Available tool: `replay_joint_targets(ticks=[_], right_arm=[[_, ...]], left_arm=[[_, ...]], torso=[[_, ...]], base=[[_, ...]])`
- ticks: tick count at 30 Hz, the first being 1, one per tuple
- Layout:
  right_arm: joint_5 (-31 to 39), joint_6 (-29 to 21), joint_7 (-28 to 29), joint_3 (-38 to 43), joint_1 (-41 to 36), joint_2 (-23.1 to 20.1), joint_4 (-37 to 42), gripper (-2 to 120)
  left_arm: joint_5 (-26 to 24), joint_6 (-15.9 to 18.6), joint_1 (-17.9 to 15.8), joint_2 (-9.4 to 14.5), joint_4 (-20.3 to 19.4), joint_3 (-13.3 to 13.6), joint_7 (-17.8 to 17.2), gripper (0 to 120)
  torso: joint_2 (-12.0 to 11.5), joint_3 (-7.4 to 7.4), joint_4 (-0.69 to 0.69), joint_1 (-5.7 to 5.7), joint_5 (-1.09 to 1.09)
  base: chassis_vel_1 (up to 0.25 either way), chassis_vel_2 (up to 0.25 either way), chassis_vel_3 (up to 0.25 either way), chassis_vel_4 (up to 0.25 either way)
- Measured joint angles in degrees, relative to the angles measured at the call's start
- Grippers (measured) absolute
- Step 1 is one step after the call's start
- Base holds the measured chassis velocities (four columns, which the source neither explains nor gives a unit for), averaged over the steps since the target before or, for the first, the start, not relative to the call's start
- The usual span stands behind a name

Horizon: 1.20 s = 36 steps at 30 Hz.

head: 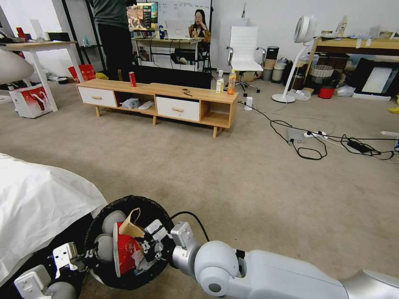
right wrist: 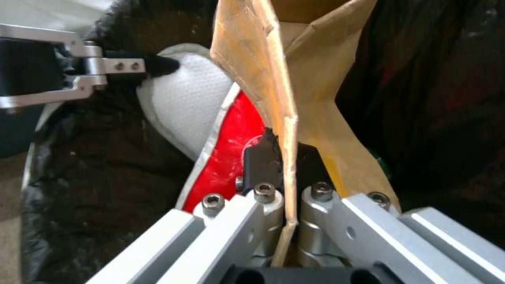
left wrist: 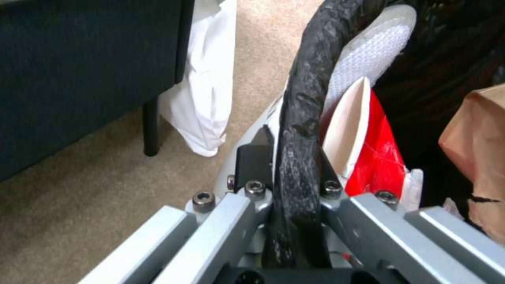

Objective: Pick up the trash bin and place the garbage on the floor into it.

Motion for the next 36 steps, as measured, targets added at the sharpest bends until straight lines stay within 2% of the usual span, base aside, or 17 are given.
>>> replay_joint_targets(ticks=[4,6,10,13,15,16,20,22,23,25,26,28,29,31,36], right_arm=[[-0.19,0.04,0.00,0.10,-0.37,0.16,-0.30,0],[-0.51,0.11,-0.01,0.36,-0.96,-0.12,-0.35,12],[-0.64,0.11,-0.01,0.56,-1.26,-0.54,-0.16,20],[-0.72,0.10,0.03,0.82,-1.46,-0.93,-0.01,37],[-0.72,0.10,0.03,0.85,-1.47,-0.94,0.00,37],[-0.75,0.08,0.07,1.04,-1.48,-1.01,0.09,49],[-0.75,0.06,0.12,1.27,-1.48,-1.02,0.45,58],[-0.73,0.04,0.25,1.65,-1.42,-1.04,1.09,70],[-0.73,0.04,0.25,1.65,-1.42,-1.04,1.09,70],[-0.64,-0.06,0.42,2.75,-1.18,-1.21,2.25,80],[-0.64,-0.06,0.42,2.75,-1.18,-1.21,2.25,80],[-0.56,-0.20,0.64,3.88,-0.76,-1.45,3.45,92],[-0.56,-0.20,0.64,3.88,-0.76,-1.45,3.45,92],[-0.41,-0.45,0.72,5.52,-0.20,-1.67,4.87,99],[-0.05,-0.89,1.05,6.92,0.38,-1.70,6.22,100]], left_arm=[[0.04,0.00,0.00,-0.01,0.05,0.02,0.01,3],[0.04,0.00,-0.04,0.08,0.24,-0.07,0.04,3],[0.05,0.00,-0.09,0.09,0.40,-0.08,0.05,3],[0.07,0.00,-0.22,0.07,0.67,-0.07,0.06,3],[0.08,0.00,-0.22,0.07,0.68,-0.07,0.06,3],[0.14,0.00,-0.23,0.06,0.78,-0.07,0.06,3],[0.24,0.00,-0.21,0.06,0.87,-0.09,0.06,3],[0.28,0.00,-0.17,0.07,0.96,-0.22,0.07,3],[0.28,0.00,-0.17,0.07,0.96,-0.22,0.07,3],[0.28,0.00,-0.13,0.12,1.01,-0.34,0.08,3],[0.28,0.00,-0.13,0.12,1.01,-0.34,0.08,3],[0.28,0.00,-0.12,0.12,1.07,-0.34,0.09,3],[0.28,0.00,-0.12,0.12,1.07,-0.34,0.09,3],[0.32,0.00,-0.11,0.10,1.14,-0.31,0.10,3],[0.44,0.00,-0.08,0.04,1.15,-0.23,0.10,3]], torso=[[0.00,0.00,0.00,0.00,0.00],[0.00,0.00,0.00,0.00,0.00],[0.00,0.00,0.00,0.00,0.00],[0.00,0.00,0.00,0.00,0.00],[0.00,0.00,0.00,0.00,0.00],[0.00,0.00,0.00,0.00,0.00],[0.00,0.00,0.00,0.00,0.00],[0.00,0.00,0.00,0.00,0.00],[0.00,0.00,0.00,0.00,0.00],[0.00,0.00,0.00,0.00,0.00],[0.00,0.00,0.00,0.00,0.00],[0.00,0.00,0.00,0.00,0.00],[0.00,0.00,0.00,0.00,0.00],[0.00,0.00,0.00,0.00,0.00],[0.00,0.00,0.00,0.00,0.00]], base=[[0.000,0.000,0.000,0.000],[0.000,0.000,0.000,0.000],[0.000,0.000,0.000,0.000],[0.000,0.000,0.000,0.000],[0.000,0.000,0.000,0.000],[0.000,0.000,0.000,0.000],[0.000,0.000,0.000,0.000],[0.000,0.000,0.000,0.000],[0.000,0.000,0.000,0.000],[0.000,0.000,0.000,0.000],[0.000,0.000,0.000,0.000],[0.000,0.000,0.000,0.000],[0.000,0.000,0.000,0.000],[0.000,0.000,0.000,0.000],[0.000,0.000,0.000,0.000]])
